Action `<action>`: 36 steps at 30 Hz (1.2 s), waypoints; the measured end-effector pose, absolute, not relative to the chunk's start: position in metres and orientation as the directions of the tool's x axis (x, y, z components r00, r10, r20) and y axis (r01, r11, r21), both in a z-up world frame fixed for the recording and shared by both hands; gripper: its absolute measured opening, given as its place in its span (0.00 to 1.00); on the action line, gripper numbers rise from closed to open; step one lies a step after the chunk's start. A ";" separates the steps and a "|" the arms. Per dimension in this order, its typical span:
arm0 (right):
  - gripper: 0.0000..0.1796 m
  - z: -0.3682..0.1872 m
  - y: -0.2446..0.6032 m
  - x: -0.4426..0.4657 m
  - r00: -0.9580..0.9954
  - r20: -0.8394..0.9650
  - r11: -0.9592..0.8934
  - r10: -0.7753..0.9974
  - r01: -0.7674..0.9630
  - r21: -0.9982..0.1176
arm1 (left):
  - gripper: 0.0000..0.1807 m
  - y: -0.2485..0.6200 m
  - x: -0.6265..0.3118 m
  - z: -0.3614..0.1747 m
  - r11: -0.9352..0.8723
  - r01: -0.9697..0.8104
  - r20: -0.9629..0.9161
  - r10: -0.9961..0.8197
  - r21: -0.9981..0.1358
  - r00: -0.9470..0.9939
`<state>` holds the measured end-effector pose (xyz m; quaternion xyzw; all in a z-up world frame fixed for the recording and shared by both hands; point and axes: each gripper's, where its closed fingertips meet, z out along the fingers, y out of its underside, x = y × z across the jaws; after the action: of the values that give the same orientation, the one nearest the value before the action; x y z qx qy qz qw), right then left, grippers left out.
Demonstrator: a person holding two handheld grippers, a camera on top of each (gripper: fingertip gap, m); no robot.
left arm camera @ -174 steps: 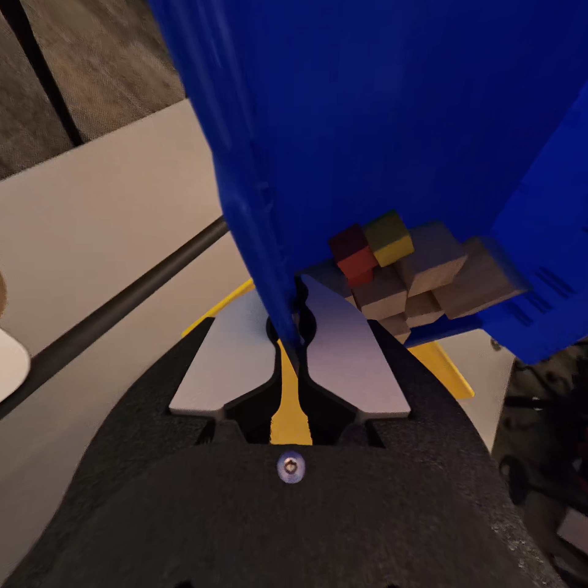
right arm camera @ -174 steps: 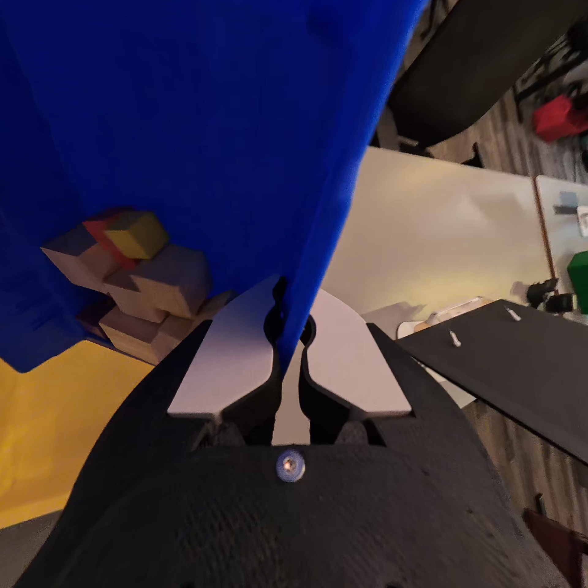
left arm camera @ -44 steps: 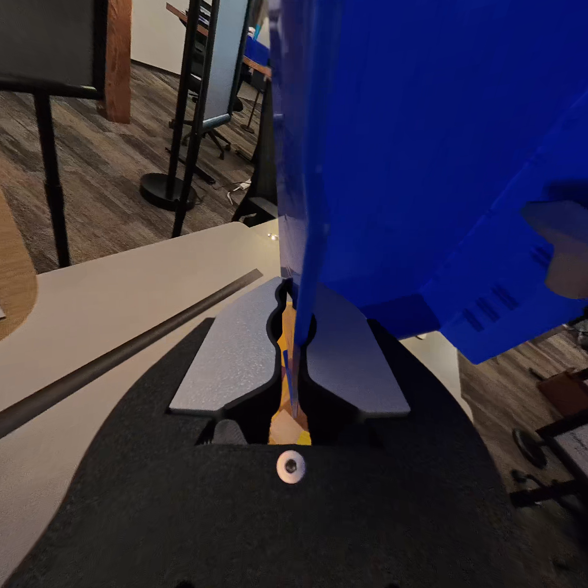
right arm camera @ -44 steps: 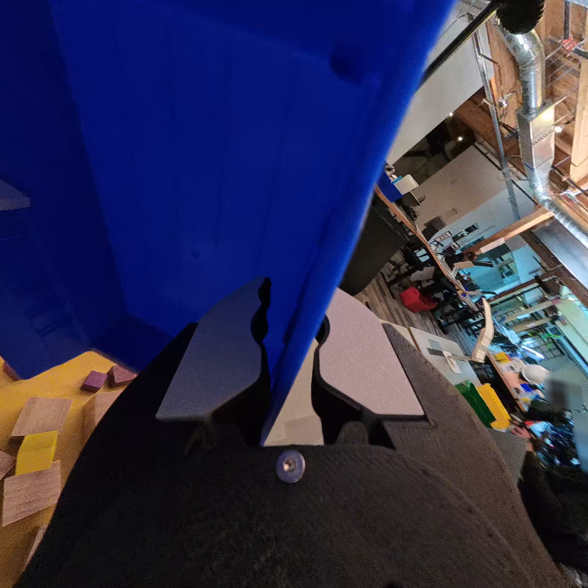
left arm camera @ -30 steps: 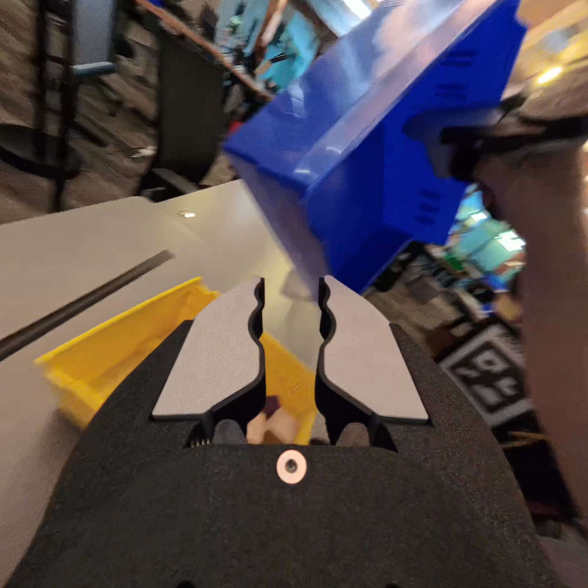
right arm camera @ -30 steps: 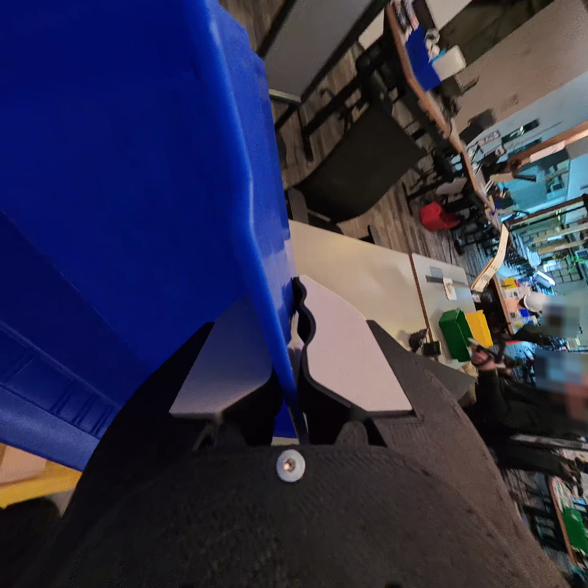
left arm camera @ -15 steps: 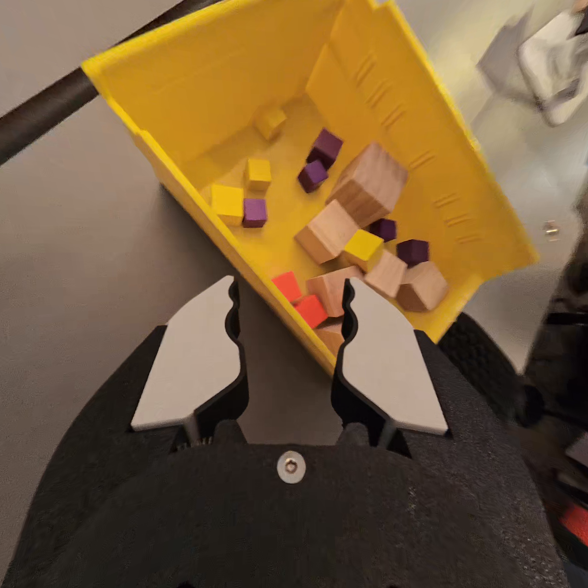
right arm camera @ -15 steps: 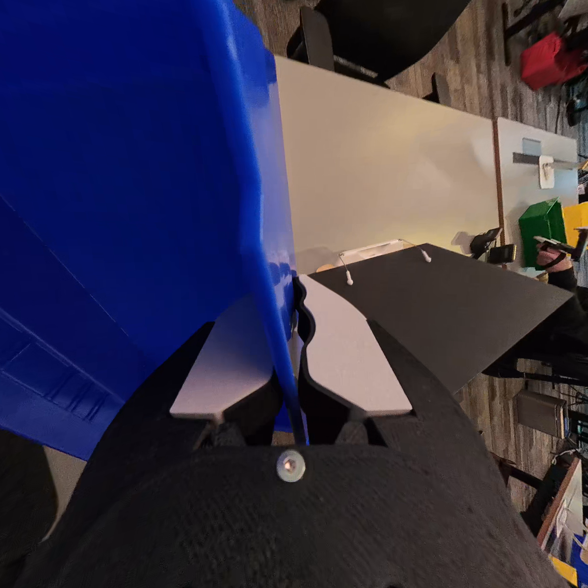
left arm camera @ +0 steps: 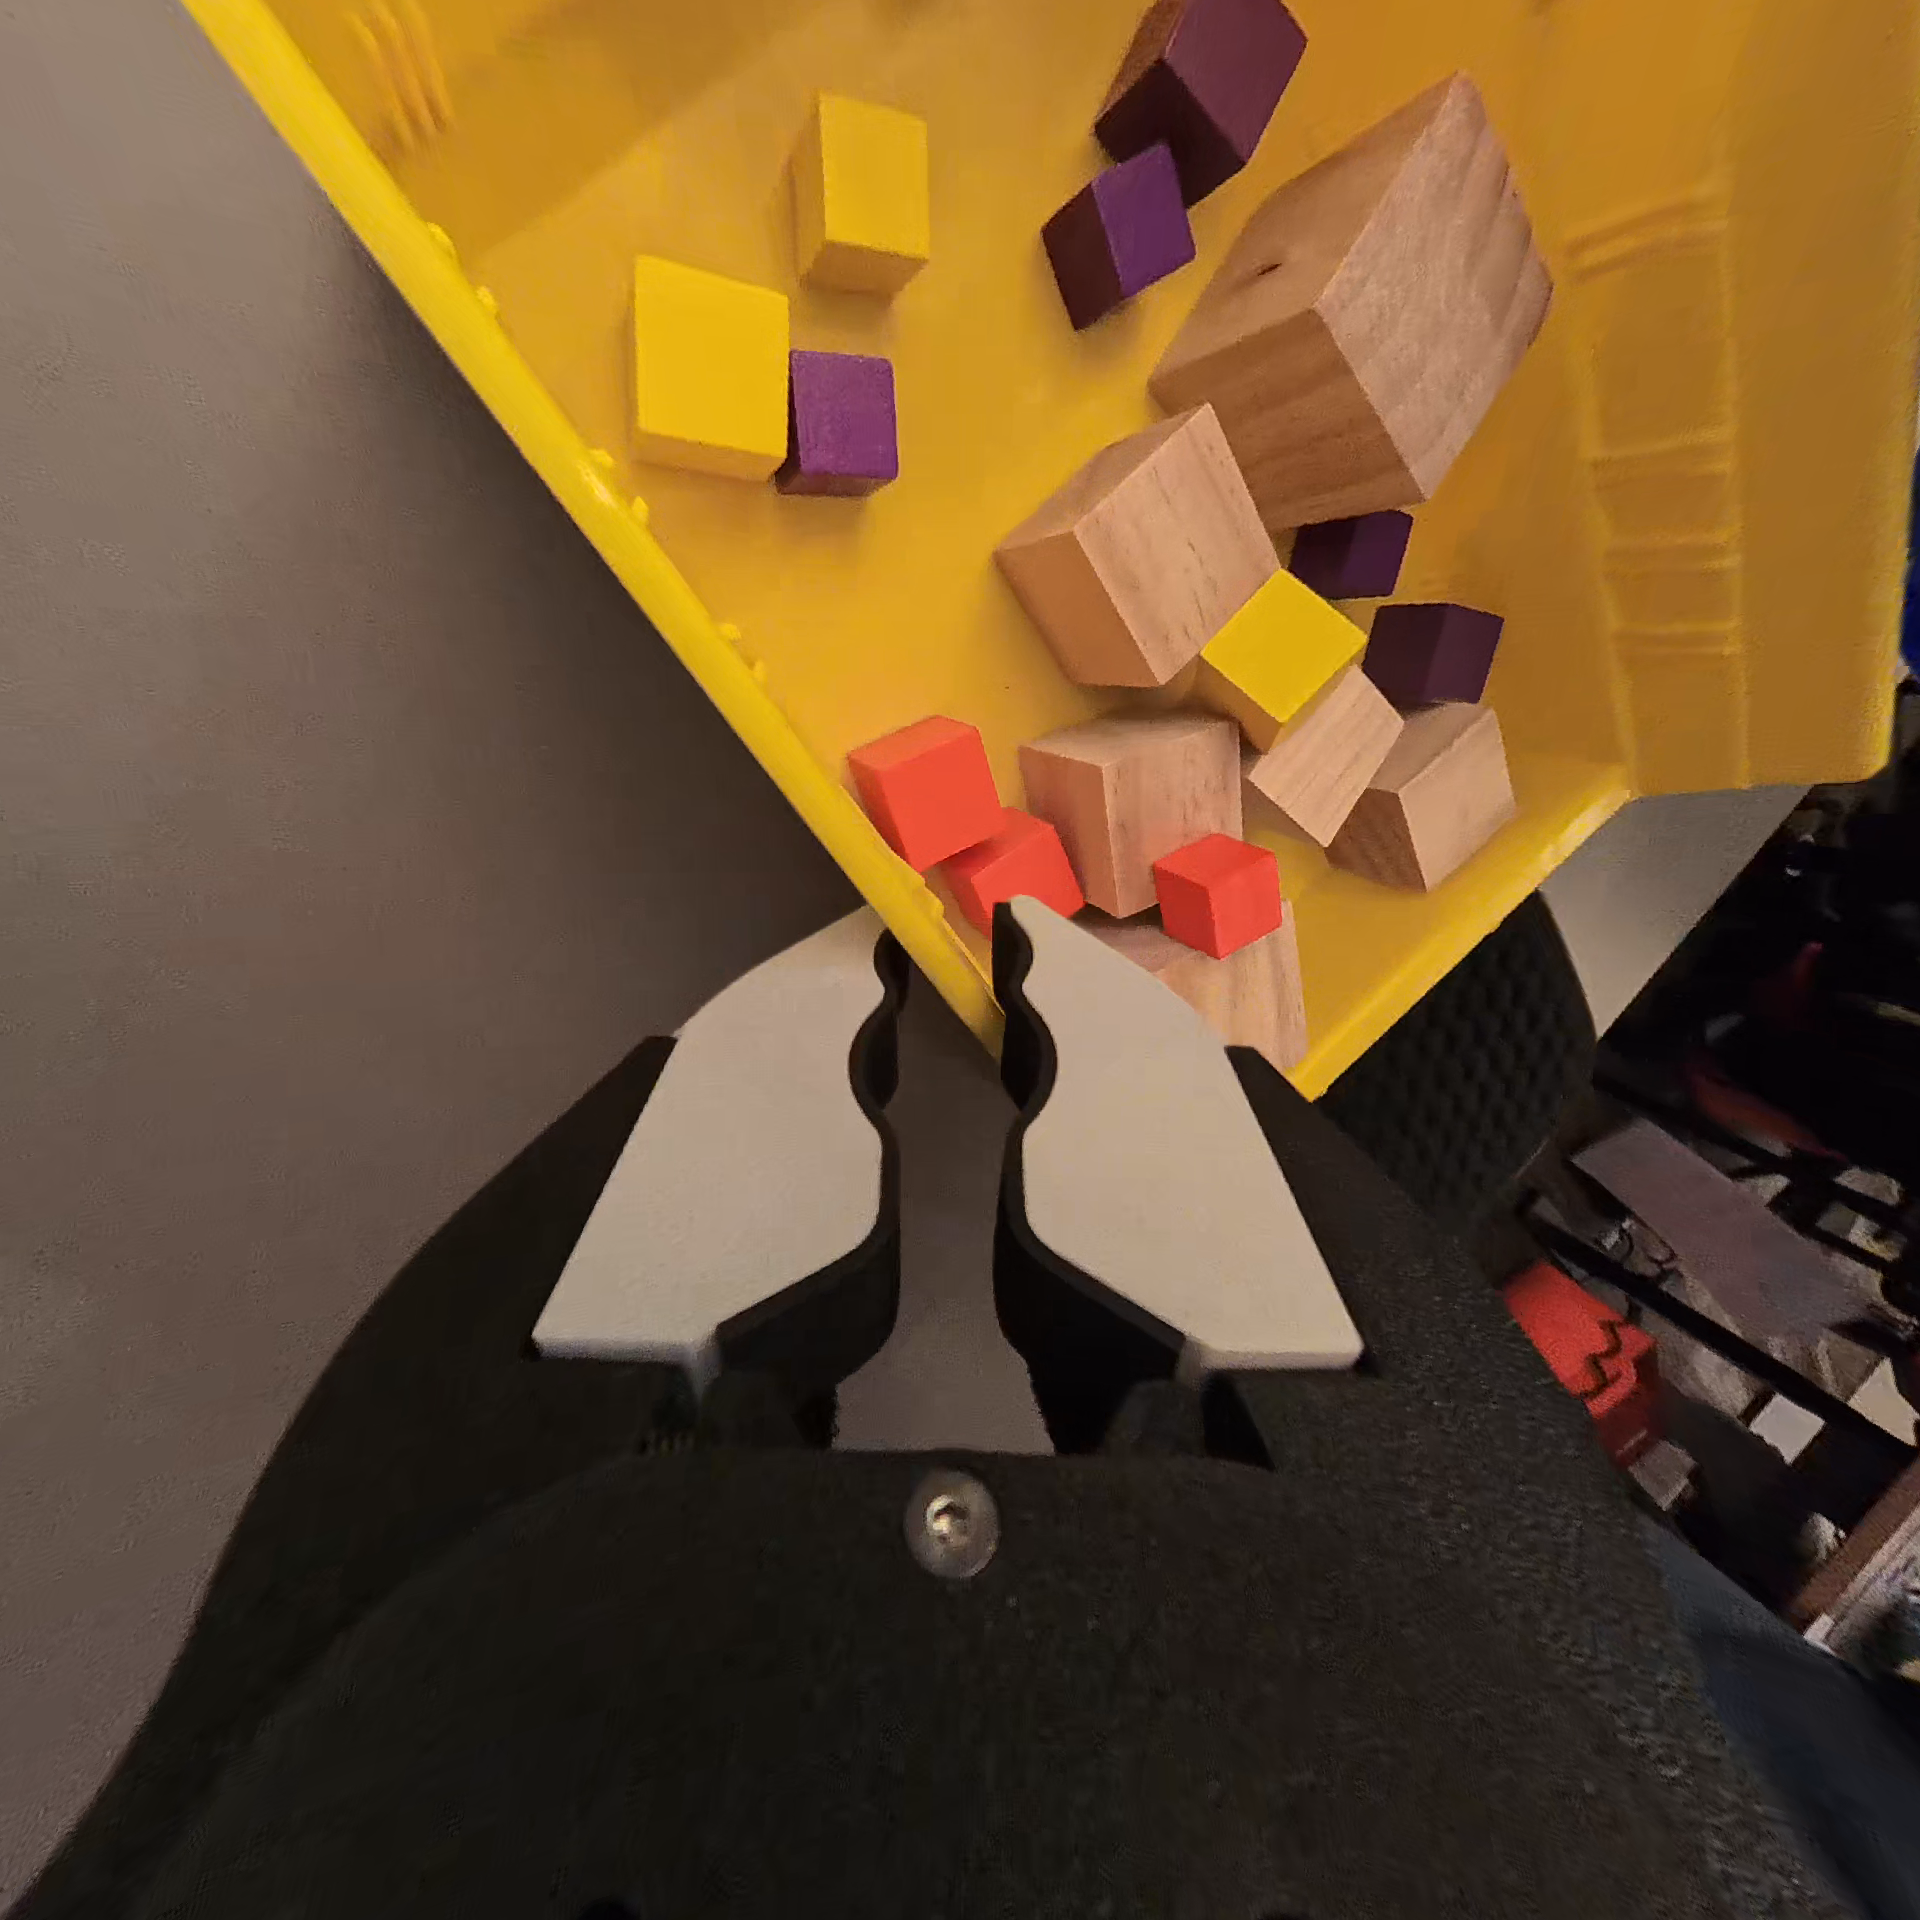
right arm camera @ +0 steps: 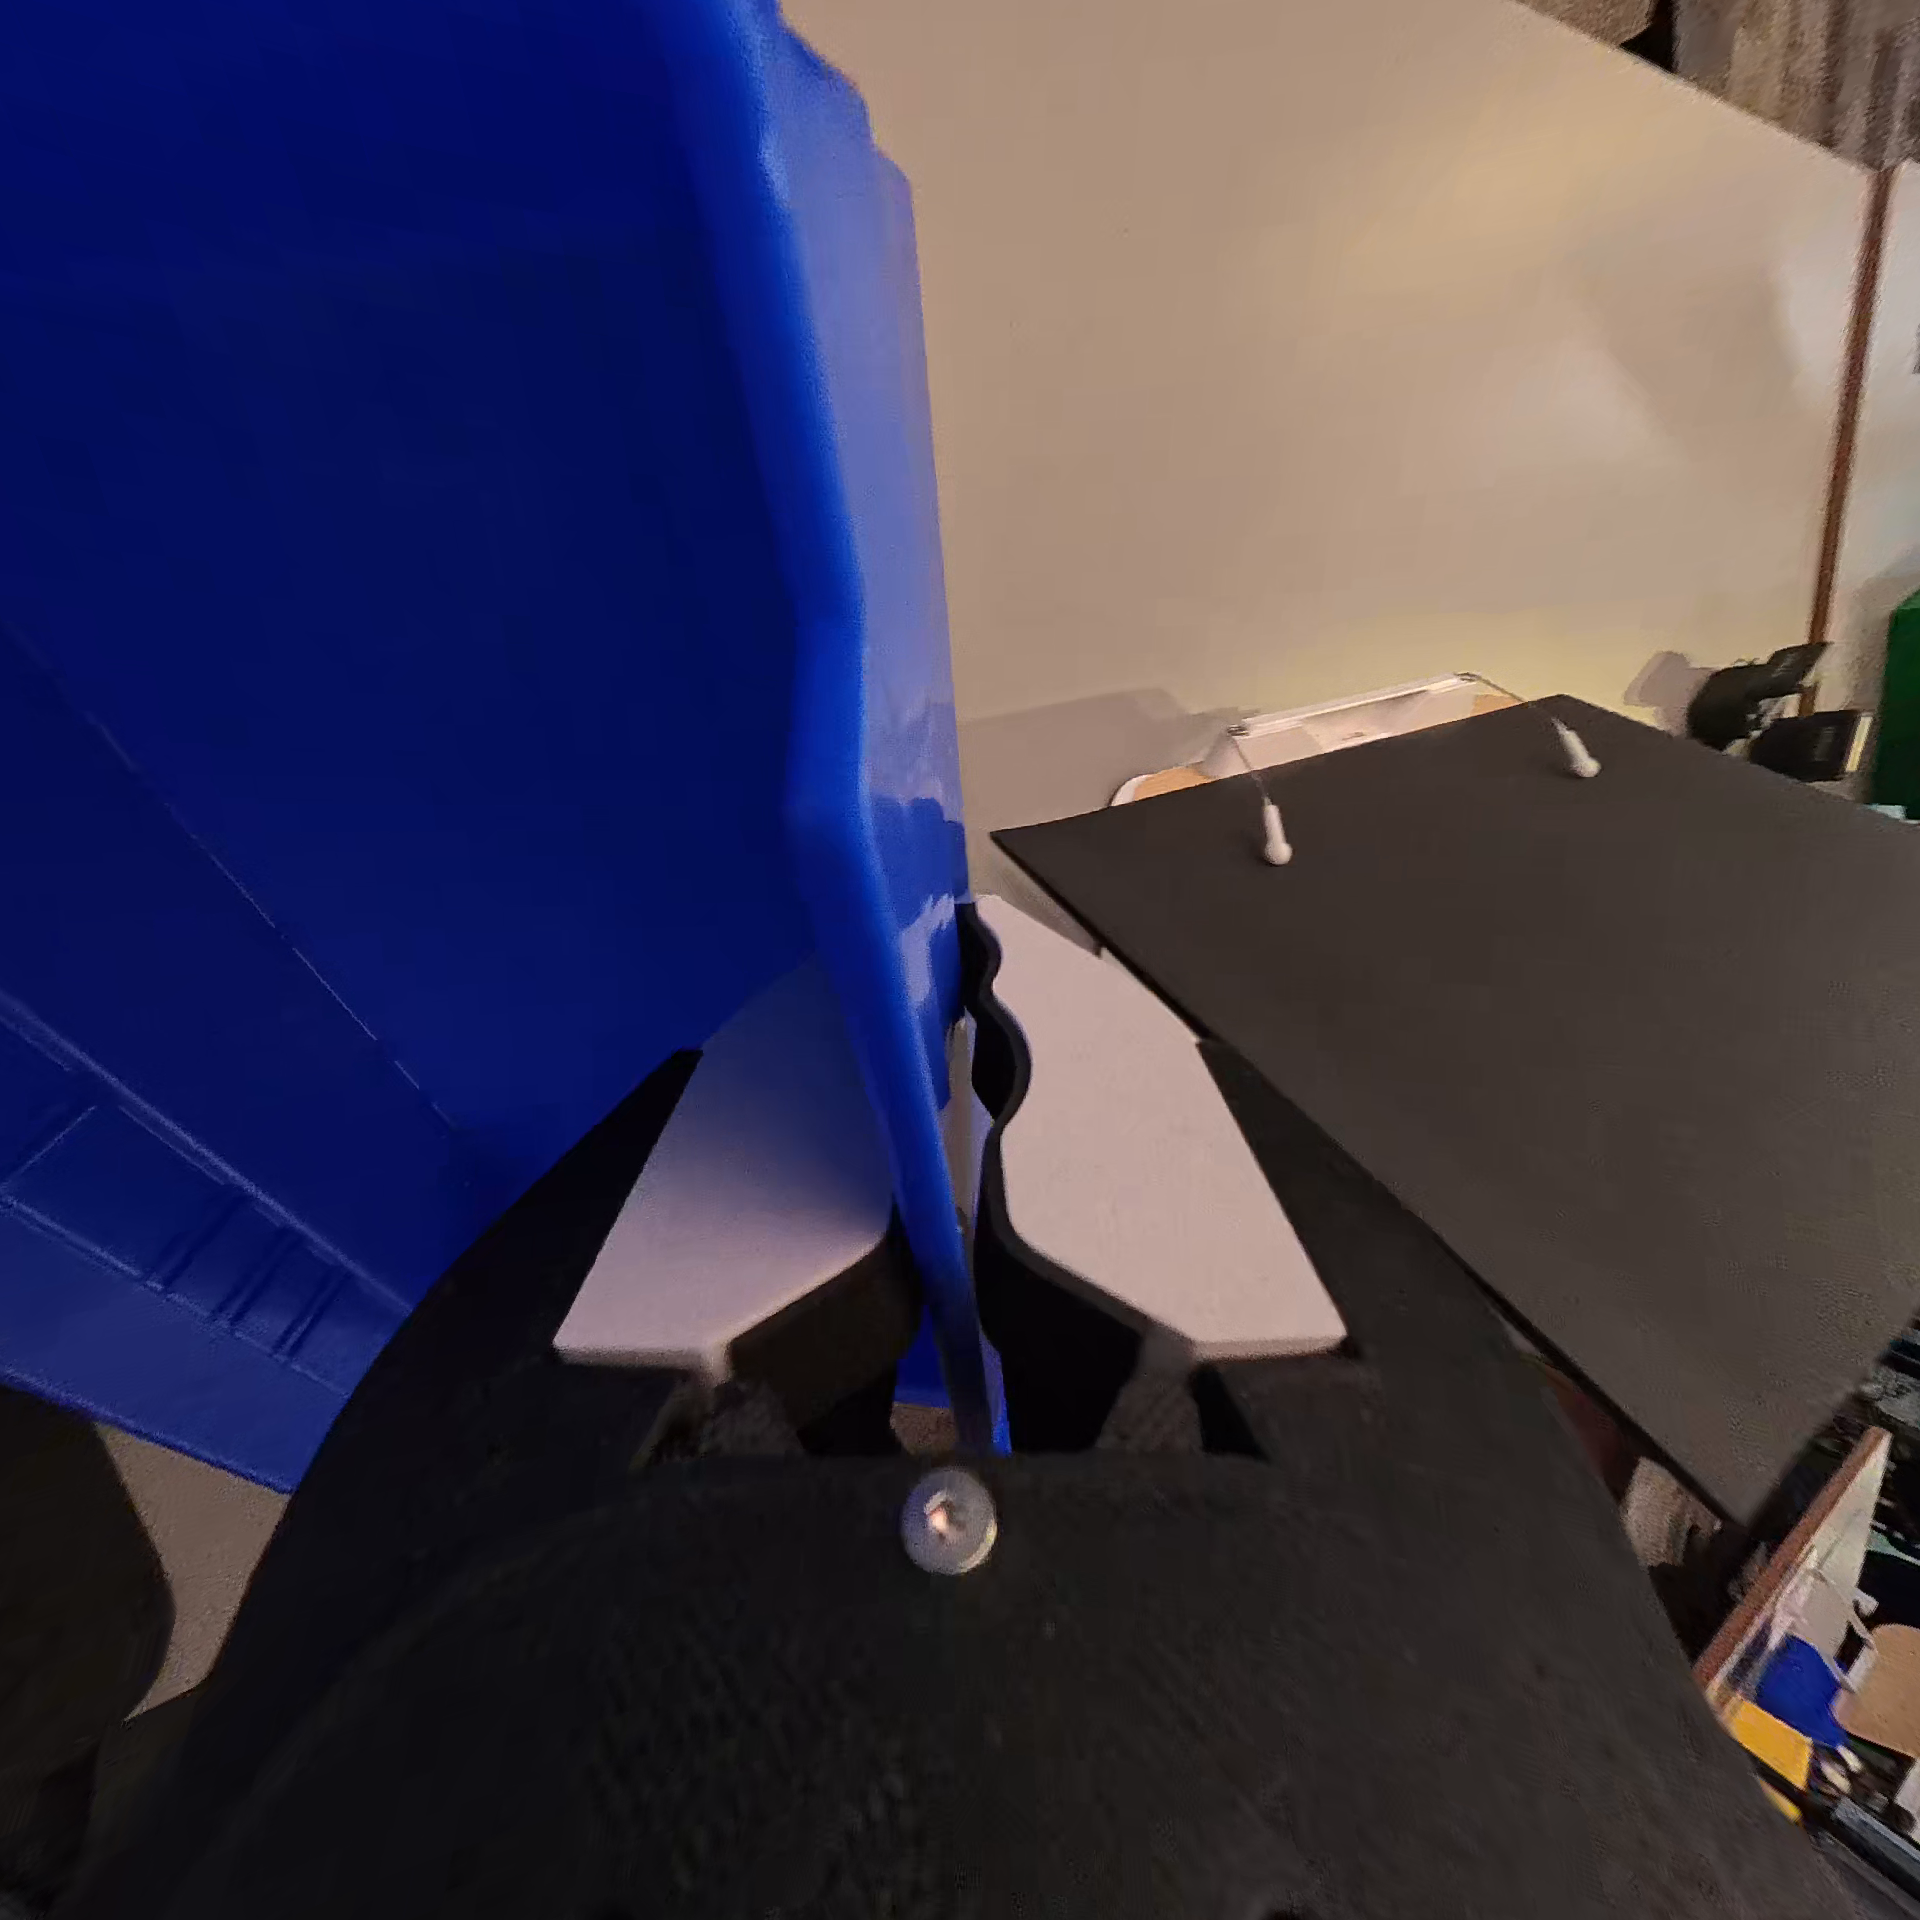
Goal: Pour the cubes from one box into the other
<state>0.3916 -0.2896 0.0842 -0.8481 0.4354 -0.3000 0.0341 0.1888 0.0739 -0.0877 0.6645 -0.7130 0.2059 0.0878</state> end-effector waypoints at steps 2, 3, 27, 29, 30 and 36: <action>0.03 0.075 -0.286 0.391 0.448 0.451 -0.608 -0.772 -0.728 -0.317 | 0.08 0.083 0.183 -0.088 0.058 -0.987 0.353 -0.929 -0.148 -0.108; 0.03 0.071 -0.284 0.391 0.451 0.435 -0.602 -0.779 -0.732 -0.319 | 0.07 0.089 0.178 -0.088 0.079 -0.988 0.320 -0.940 -0.129 -0.117; 0.03 -0.087 -0.116 0.346 0.519 -0.167 -0.503 -0.838 -0.854 -0.130 | 0.04 0.351 -0.020 -0.086 -0.198 -0.977 0.216 -0.961 -0.085 0.176; 0.03 -0.102 -0.104 0.341 0.512 -0.184 -0.504 -0.839 -0.859 -0.094 | 0.04 0.366 -0.033 -0.086 -0.223 -0.971 0.209 -0.957 -0.088 0.201; 0.03 -0.109 -0.101 0.339 0.510 -0.177 -0.506 -0.842 -0.860 -0.070 | 0.04 0.373 -0.039 -0.086 -0.236 -0.968 0.202 -0.956 -0.090 0.214; 0.03 -0.136 -0.092 0.337 0.480 -0.156 -0.484 -0.863 -0.875 -0.010 | 0.03 0.399 -0.058 -0.086 -0.343 -0.927 0.251 -0.920 -0.151 0.300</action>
<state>0.3373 -0.0919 -0.1358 -0.8590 0.5059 0.0650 0.0442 -0.0575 0.3988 -0.0858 0.8060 -0.5731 0.1476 0.0115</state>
